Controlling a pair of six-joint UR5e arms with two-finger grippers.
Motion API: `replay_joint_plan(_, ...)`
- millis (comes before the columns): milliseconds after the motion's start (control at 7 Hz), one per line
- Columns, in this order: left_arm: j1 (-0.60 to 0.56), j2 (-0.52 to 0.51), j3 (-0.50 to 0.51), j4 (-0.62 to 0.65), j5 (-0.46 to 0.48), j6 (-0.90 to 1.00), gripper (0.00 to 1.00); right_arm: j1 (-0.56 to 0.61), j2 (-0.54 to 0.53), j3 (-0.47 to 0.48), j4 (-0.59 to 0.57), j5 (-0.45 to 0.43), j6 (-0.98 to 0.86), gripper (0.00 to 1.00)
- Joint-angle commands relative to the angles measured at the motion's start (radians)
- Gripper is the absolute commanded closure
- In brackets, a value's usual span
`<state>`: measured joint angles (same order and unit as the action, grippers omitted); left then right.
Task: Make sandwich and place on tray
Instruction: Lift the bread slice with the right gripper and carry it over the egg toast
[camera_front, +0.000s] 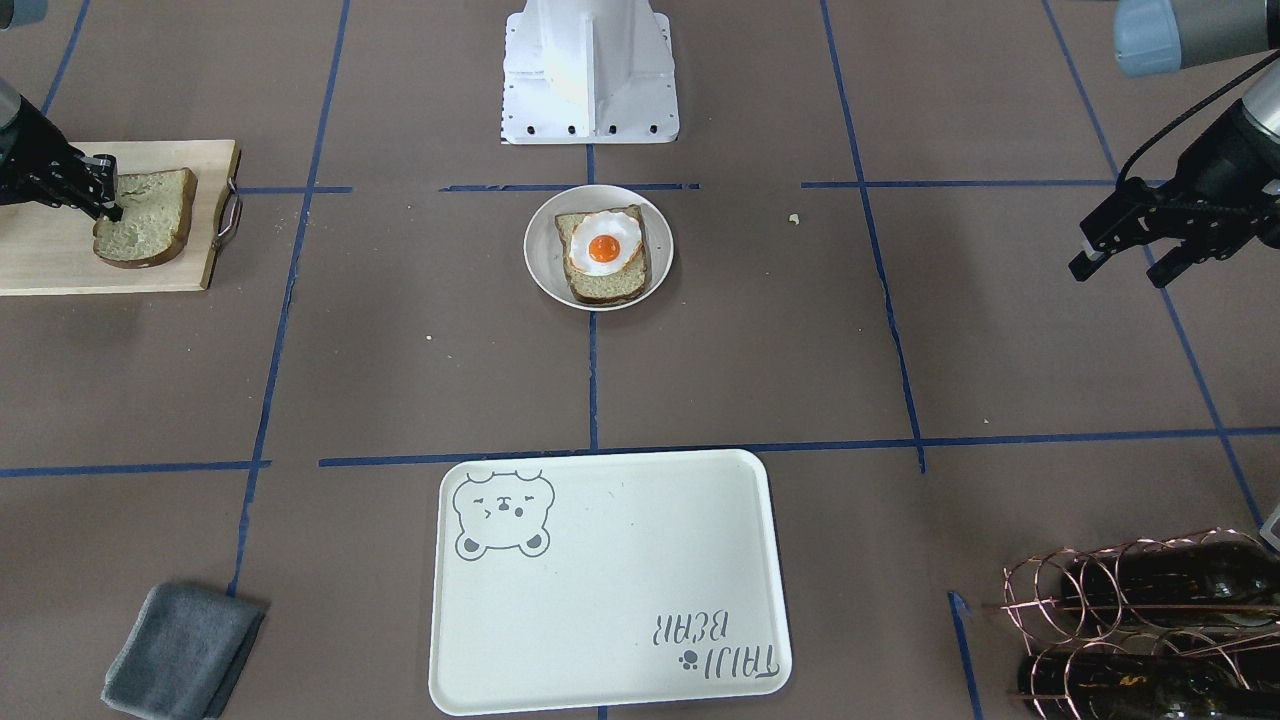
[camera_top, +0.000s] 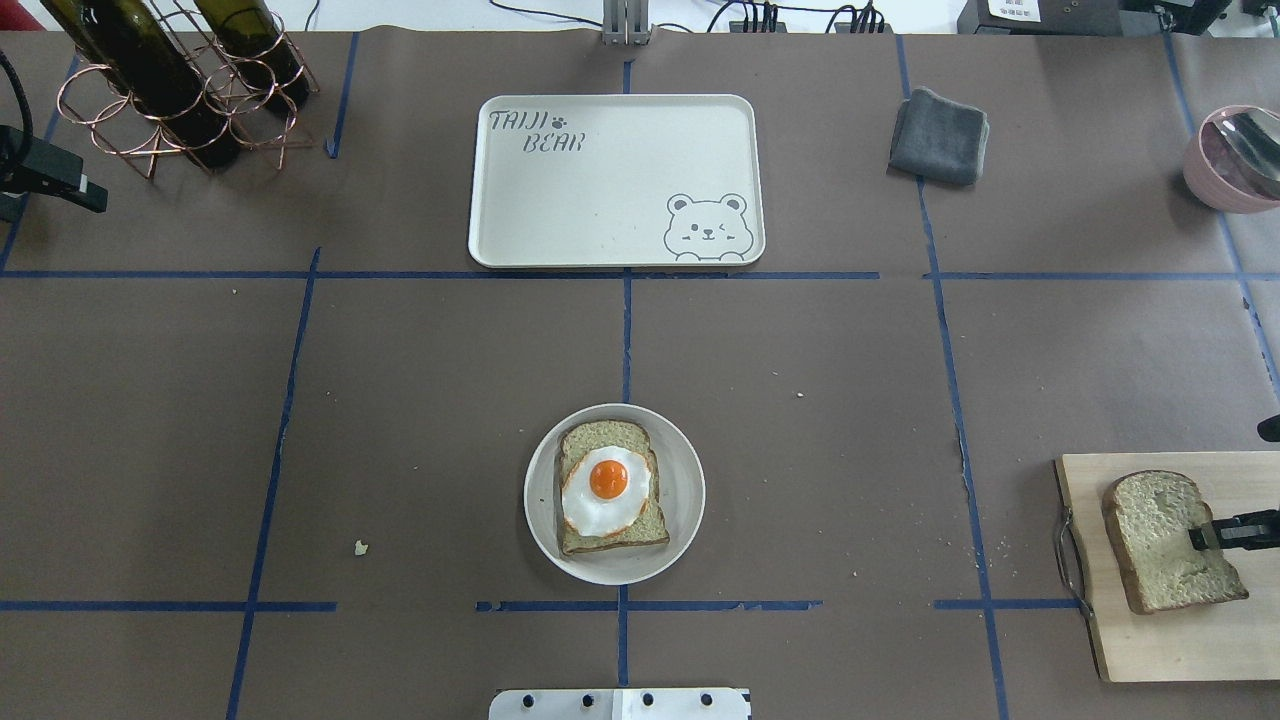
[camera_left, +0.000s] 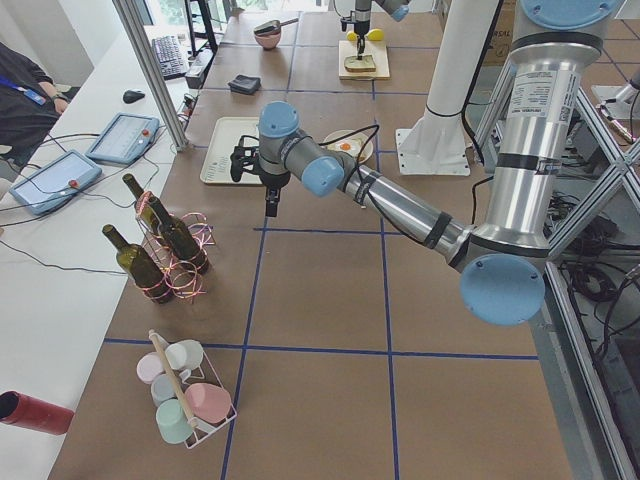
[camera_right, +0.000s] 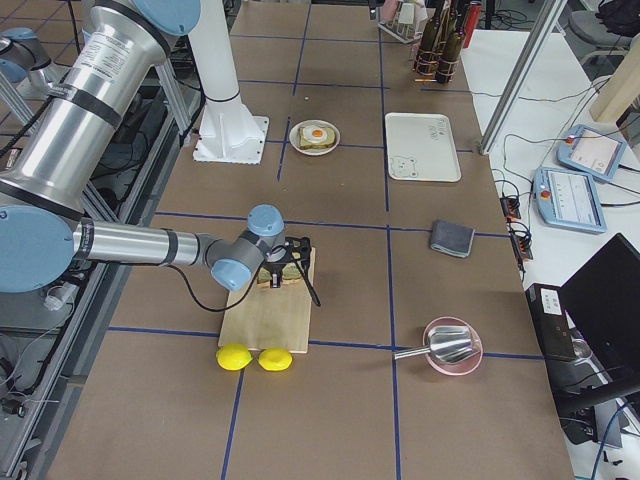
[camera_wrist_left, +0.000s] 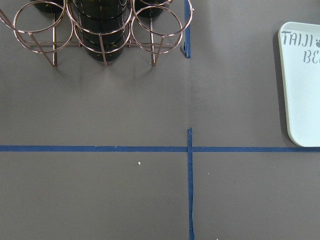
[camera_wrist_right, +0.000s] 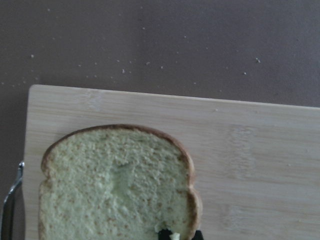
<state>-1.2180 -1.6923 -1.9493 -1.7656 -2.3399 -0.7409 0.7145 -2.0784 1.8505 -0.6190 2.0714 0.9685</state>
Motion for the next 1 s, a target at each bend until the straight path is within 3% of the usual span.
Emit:
replay_joint_plan(0, 0.000, -0.001, 0.004, 0.000, 0.002, 0.000, 0.00, 0.026, 0.000, 0.089, 0.001, 0.040, 0.022, 1.00)
replay_joint_plan(286, 0.000, -0.001, 0.007, 0.000, 0.004, 0.002, 0.00, 0.092, 0.058, 0.139, 0.002, 0.120, 0.065, 1.00)
replay_joint_plan(571, 0.002, -0.001, 0.010, 0.000, 0.002, 0.002, 0.00, 0.091, 0.246, 0.147, -0.010, 0.151, 0.235, 1.00)
replay_joint_plan(857, 0.002, -0.001, 0.015, 0.000, 0.002, 0.002, 0.00, 0.080, 0.453, 0.145, -0.120, 0.151, 0.357, 1.00)
